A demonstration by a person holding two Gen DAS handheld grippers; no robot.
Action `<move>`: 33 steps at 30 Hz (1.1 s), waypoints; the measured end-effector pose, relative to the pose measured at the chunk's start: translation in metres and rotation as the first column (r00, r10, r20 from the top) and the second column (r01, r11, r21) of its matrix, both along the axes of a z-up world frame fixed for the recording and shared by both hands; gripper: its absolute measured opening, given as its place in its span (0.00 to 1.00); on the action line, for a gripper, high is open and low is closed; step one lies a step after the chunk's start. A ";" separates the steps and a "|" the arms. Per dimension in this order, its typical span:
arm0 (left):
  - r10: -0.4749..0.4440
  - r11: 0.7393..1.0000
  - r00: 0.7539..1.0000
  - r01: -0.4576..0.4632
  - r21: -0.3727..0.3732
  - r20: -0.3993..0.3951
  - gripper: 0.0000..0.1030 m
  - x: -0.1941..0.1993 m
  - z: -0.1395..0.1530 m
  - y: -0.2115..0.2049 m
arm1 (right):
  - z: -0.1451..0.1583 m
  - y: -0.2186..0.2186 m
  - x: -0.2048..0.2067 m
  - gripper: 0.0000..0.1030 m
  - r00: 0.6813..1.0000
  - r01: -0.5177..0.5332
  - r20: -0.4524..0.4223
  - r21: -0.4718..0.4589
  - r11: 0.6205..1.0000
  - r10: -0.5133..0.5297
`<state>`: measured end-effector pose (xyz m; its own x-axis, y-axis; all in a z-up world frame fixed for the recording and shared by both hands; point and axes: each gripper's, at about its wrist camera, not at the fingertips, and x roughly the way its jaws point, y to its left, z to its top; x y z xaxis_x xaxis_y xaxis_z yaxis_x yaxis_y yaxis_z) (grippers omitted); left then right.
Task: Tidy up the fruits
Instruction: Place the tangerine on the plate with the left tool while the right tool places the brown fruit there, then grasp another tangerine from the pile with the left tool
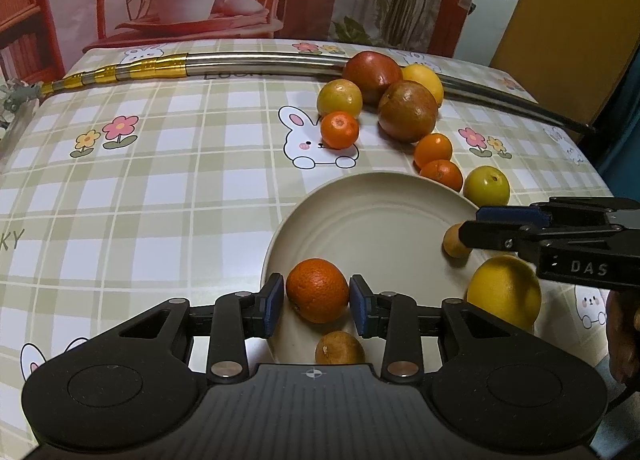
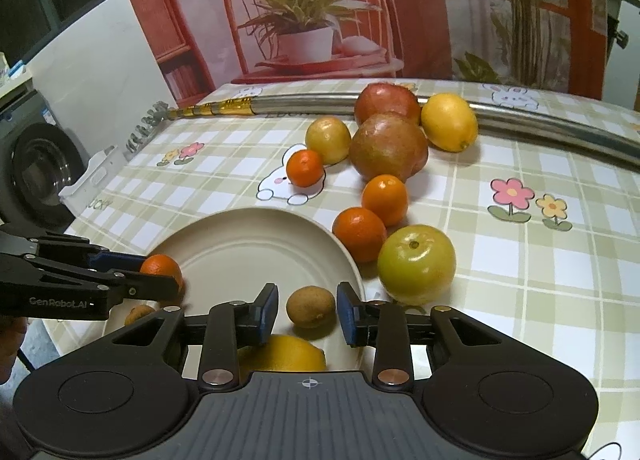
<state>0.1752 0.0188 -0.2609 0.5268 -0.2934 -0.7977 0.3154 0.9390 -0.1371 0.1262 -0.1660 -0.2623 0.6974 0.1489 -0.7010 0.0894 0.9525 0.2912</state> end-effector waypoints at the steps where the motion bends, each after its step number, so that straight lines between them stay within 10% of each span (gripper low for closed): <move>1: 0.003 1.000 1.000 -0.003 -0.004 0.001 0.38 0.000 0.001 0.001 | 0.002 -0.001 -0.001 0.30 1.000 0.002 0.011 0.000 1.000 -0.002; 10: 0.024 0.999 0.999 -0.022 -0.039 0.044 0.40 0.005 0.021 0.007 | 0.031 -0.018 -0.008 0.32 0.990 0.086 0.116 -0.037 0.996 -0.081; 19: 0.015 1.000 0.991 -0.012 -0.027 0.131 0.40 0.020 0.048 0.003 | 0.069 -0.050 -0.011 0.80 0.961 0.175 0.233 -0.107 0.979 -0.146; 33: -0.010 0.999 0.987 0.017 -0.040 0.159 0.40 0.056 0.056 -0.016 | 0.071 -0.069 0.009 0.92 0.968 0.220 0.181 -0.301 0.928 -0.171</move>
